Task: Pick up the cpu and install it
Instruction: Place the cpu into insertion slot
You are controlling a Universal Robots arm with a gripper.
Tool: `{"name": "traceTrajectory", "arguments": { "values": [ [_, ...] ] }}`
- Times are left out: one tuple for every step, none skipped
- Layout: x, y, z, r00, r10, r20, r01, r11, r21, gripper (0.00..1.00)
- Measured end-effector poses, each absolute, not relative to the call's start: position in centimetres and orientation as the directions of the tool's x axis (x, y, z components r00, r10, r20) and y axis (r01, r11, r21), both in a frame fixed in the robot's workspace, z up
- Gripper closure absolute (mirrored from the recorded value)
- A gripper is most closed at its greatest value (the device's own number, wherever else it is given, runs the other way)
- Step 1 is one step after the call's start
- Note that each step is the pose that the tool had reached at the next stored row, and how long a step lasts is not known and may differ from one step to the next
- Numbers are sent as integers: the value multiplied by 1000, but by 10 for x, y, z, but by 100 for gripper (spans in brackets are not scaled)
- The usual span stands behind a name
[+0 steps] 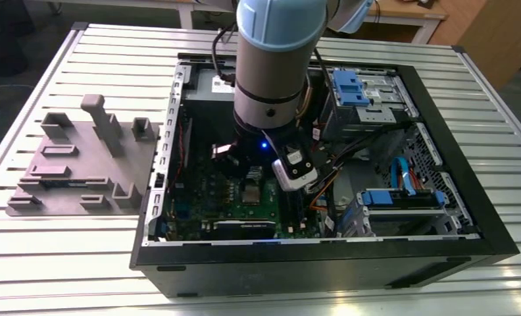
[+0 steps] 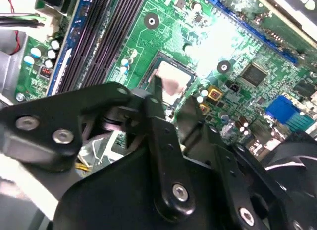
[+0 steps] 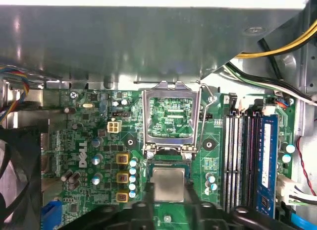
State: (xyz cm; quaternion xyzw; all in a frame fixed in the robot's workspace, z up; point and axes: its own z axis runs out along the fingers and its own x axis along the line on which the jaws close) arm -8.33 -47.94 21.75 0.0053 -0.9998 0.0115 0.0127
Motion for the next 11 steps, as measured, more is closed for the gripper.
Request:
{"name": "traceTrajectory", "arguments": {
  "values": [
    [-83, -479, 217, -1000, -10, 26, -11, 1000, -23, 66],
    [-83, -479, 217, -1000, -10, 25, -11, 1000, -22, 71],
    [-83, -479, 217, -1000, -10, 26, -11, 1000, -22, 71],
    [-83, -479, 217, -1000, -10, 26, -11, 1000, -23, 77],
    [-83, -479, 218, -1000, -10, 26, -11, 1000, -23, 83],
    [-83, -479, 218, -1000, -10, 26, -11, 1000, -23, 83],
    [-83, -479, 218, -1000, -10, 26, -11, 1000, -23, 89],
    [-83, -479, 218, -1000, -10, 26, -11, 1000, -23, 89],
    [-83, -479, 218, -1000, -10, 26, -11, 1000, -22, 90],
    [-83, -479, 218, -1000, -10, 26, -11, 1000, -22, 90],
    [-83, -479, 218, -1000, -10, 26, -11, 1000, -22, 90]
  ]
}}
